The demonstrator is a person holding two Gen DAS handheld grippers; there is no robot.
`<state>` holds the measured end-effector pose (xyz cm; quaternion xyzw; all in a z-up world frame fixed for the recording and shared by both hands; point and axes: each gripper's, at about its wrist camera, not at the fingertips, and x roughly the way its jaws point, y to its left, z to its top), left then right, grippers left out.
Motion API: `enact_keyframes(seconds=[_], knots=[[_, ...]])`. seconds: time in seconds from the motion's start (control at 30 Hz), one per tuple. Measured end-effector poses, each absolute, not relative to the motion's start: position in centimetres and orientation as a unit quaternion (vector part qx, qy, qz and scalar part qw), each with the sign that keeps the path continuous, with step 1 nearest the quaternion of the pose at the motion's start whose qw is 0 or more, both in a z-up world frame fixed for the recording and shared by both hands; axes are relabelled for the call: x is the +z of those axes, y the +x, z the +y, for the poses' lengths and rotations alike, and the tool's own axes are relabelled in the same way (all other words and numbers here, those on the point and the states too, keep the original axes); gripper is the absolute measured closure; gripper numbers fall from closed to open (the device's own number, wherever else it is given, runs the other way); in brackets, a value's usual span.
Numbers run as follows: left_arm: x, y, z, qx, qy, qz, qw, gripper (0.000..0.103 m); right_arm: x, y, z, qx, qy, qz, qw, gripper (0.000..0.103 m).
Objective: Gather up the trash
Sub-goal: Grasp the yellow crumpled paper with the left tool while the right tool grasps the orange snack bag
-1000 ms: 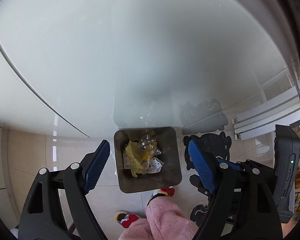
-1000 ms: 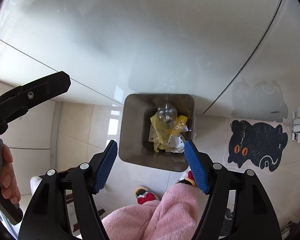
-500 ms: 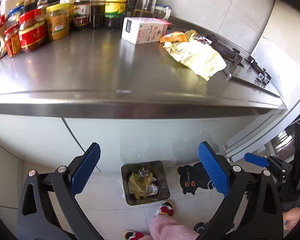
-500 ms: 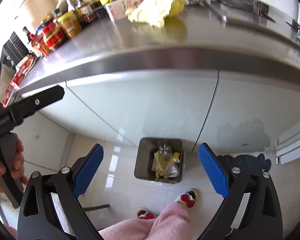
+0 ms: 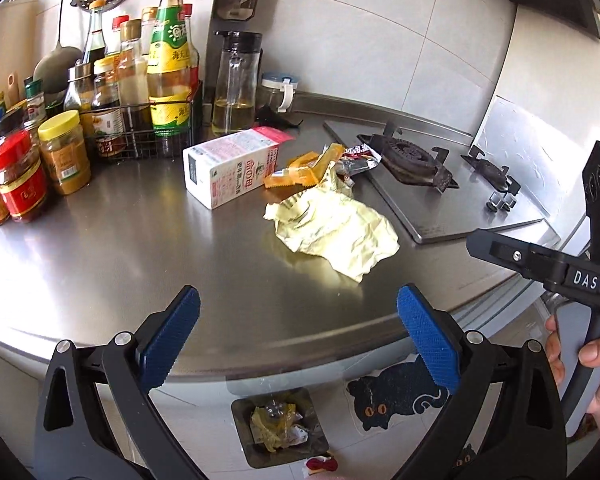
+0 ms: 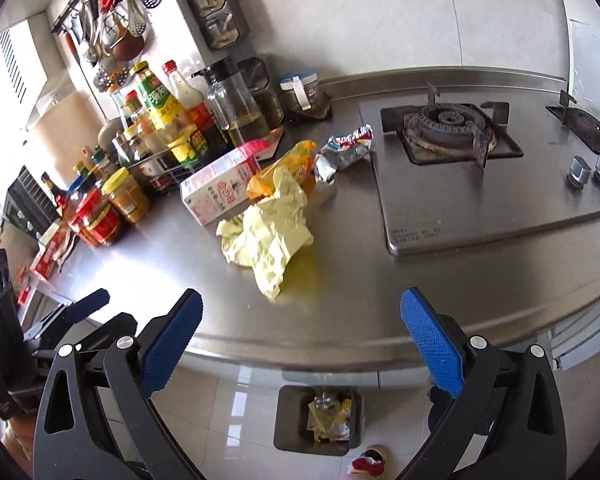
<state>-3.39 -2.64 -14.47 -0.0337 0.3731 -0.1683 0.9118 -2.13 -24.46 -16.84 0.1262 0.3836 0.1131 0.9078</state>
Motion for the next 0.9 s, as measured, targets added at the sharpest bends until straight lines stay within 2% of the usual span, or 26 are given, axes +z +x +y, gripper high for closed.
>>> enact_keyframes(seconds=[0.3, 0.4, 0.47, 0.7, 0.73, 0.8, 0.83, 0.87, 0.9], knots=[[-14.9, 1.8, -6.9, -0.186, -0.031, 0.363, 0.913, 0.009, -16.3, 7.4, -24.7, 0.158, 0.146, 0.397, 0.892, 0.004], [-15.4, 3.4, -8.4, -0.19, -0.015, 0.36, 0.914, 0.009, -17.0, 10.4, -24.2, 0.177, 0.147, 0.417, 0.879, 0.018], [-15.8, 4.4, -9.2, -0.187, -0.009, 0.36, 0.914, 0.009, -17.6, 12.1, -23.7, 0.181, 0.147, 0.433, 0.871, 0.035], [-17.4, 6.9, -10.6, -0.185, -0.004, 0.371, 0.91, 0.01, -18.6, 15.9, -21.3, 0.214, 0.118, 0.449, 0.859, 0.04], [-17.7, 7.2, -10.5, -0.184, -0.004, 0.375, 0.909, 0.011, -19.0, 16.4, -21.1, 0.217, 0.119, 0.455, 0.856, 0.043], [-18.3, 7.6, -10.3, -0.189, -0.006, 0.387, 0.903, 0.023, -19.7, 17.4, -20.8, 0.224, 0.121, 0.471, 0.845, 0.047], [-18.7, 7.9, -10.2, -0.193, -0.006, 0.394, 0.899, 0.035, -20.1, 17.8, -20.7, 0.225, 0.119, 0.476, 0.842, 0.05], [-19.0, 8.0, -10.1, -0.197, -0.008, 0.4, 0.895, 0.041, -20.4, 18.2, -20.5, 0.225, 0.114, 0.48, 0.84, 0.05], [-19.2, 8.2, -9.9, -0.201, -0.012, 0.404, 0.892, 0.044, -20.7, 18.5, -20.3, 0.226, 0.112, 0.484, 0.838, 0.05]])
